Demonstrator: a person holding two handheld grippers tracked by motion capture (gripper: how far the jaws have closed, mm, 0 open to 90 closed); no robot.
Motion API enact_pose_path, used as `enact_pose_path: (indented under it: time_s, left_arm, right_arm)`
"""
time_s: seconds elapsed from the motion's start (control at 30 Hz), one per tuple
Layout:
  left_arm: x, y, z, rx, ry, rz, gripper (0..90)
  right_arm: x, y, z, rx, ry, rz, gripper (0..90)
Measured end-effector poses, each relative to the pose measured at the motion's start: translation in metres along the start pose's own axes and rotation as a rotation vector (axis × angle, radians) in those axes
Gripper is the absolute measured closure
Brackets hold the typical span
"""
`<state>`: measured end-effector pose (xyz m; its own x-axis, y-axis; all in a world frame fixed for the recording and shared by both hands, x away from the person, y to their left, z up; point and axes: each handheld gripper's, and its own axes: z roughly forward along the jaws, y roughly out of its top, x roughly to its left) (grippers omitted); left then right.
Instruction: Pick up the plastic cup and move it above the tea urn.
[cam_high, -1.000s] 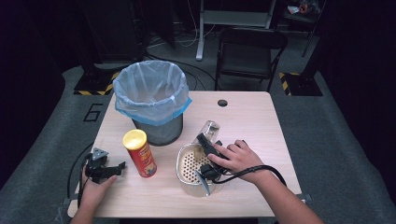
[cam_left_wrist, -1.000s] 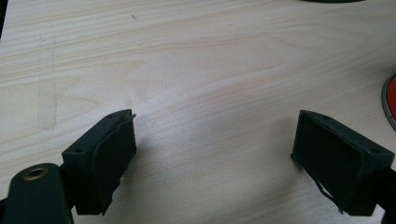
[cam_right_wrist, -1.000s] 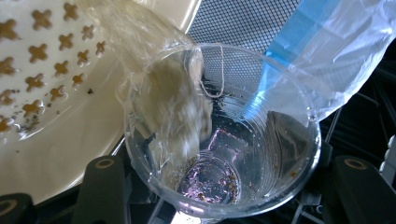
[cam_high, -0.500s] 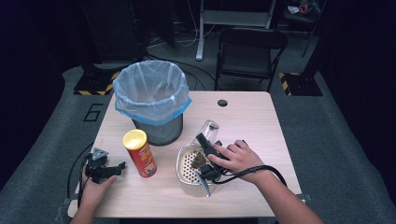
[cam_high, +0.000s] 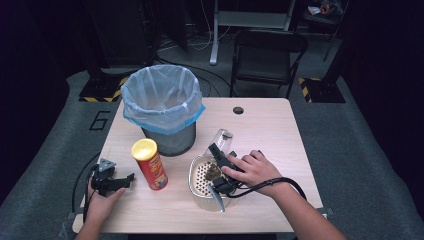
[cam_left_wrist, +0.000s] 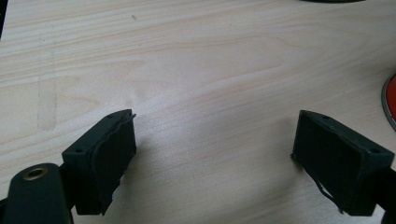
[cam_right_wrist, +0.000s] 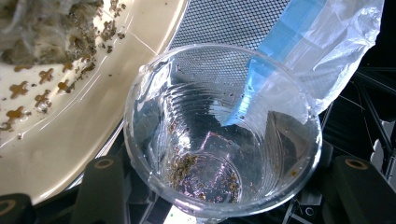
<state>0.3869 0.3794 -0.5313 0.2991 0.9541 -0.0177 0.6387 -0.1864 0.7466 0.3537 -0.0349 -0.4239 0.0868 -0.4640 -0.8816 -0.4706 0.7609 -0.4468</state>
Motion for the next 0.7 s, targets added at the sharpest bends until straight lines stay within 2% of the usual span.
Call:
enact_pose_path:
  time_s: [0.03,0.07,0.5,0.53,0.57,0.6,0.63,0.7]
  left_arm:
    - [0.0000,0.0001,-0.0001,0.001,0.000,0.001,12.9]
    - [-0.0001,0.0000,0.0000,0.000,0.000,-0.001,12.9]
    - [0.0000,0.0000,-0.0001,0.001,0.000,0.000,12.9]
    - [0.0000,0.0001,-0.0001,0.001,0.000,0.000,12.9]
    - [0.0001,0.0001,-0.0001,0.002,0.000,0.001,13.0]
    - [0.0001,0.0001,-0.0001,0.002,0.000,0.001,12.9]
    - [0.0000,0.0000,0.0000,0.000,0.000,-0.001,13.0]
    - [0.0003,0.0002,0.0001,-0.001,-0.001,0.001,13.0]
  right_arm:
    - [0.0000,-0.0001,0.0000,0.000,-0.001,0.000,38.6]
    - [0.0018,-0.0002,-0.0001,-0.004,0.041,-0.004,38.6]
    - [0.0010,-0.0013,-0.0009,0.002,0.041,-0.010,38.6]
    - [0.0007,-0.0014,-0.0009,0.000,0.038,-0.009,38.6]
    - [-0.0007,-0.0014,-0.0008,0.005,-0.012,-0.002,38.6]
    - [-0.0007,-0.0014,-0.0008,0.005,-0.012,-0.002,38.6]
    - [0.0007,-0.0014,-0.0012,0.001,0.033,-0.010,38.6]
    - [0.0009,-0.0011,-0.0015,0.002,0.032,-0.011,38.6]
